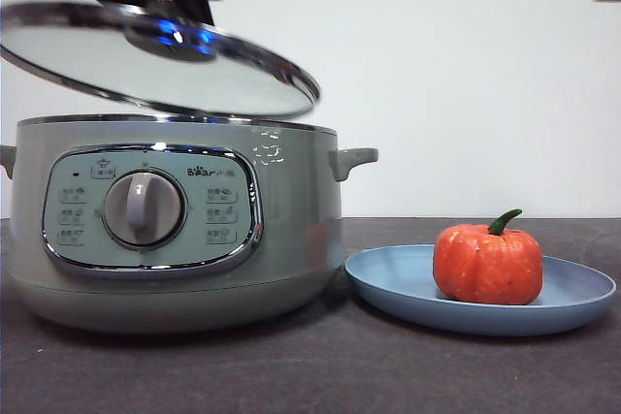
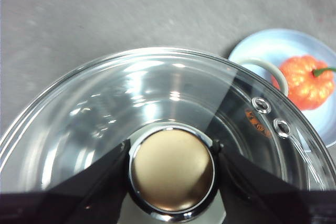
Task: Take the pumpkin out from the steamer,put the pumpkin in the blue plate,close the lid
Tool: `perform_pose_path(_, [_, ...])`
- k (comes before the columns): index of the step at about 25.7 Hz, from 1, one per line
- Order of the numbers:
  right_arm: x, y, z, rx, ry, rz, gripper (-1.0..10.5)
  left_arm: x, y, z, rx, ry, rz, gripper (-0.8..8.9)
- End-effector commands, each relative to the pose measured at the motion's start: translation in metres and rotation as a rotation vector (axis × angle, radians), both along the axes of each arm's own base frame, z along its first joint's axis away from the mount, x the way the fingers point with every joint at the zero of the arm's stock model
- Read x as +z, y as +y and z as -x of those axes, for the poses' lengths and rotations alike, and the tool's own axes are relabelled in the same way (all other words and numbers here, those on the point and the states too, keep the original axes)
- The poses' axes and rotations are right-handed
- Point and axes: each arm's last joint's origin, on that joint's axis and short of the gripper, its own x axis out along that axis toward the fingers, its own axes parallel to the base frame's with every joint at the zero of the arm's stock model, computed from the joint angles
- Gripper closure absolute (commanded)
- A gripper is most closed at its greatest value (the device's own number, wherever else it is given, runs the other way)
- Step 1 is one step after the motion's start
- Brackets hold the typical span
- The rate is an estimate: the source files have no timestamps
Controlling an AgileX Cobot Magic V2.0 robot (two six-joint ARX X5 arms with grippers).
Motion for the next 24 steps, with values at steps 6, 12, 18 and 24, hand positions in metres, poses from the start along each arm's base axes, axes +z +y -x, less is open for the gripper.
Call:
perform_pose_path(6, [-0.003,0.0,0.0,-0.008,0.011,-0.001,4.1,-0.006,-0.018,-0.009,-0.033,-0.023,0.006,8.22])
perform_pose_path(12, [-0.003,0.0,0.0,-0.008,0.011,-0.001,4.1,-0.008,-0.015,-0.01,0.02,-0.038,-0.044,8.22])
perform_pose_path(18, [-0.003,0.0,0.0,-0.008,0.011,-0.001,4.1,-0.008,-0.012,-0.011,0.026,-0.03,-0.044,8.22])
perform_pose_path(24, [-0.003,0.0,0.0,-0.008,0.011,-0.001,4.1,-0.009,-0.012,-0.012,0.025,-0.029,-0.043,8.22])
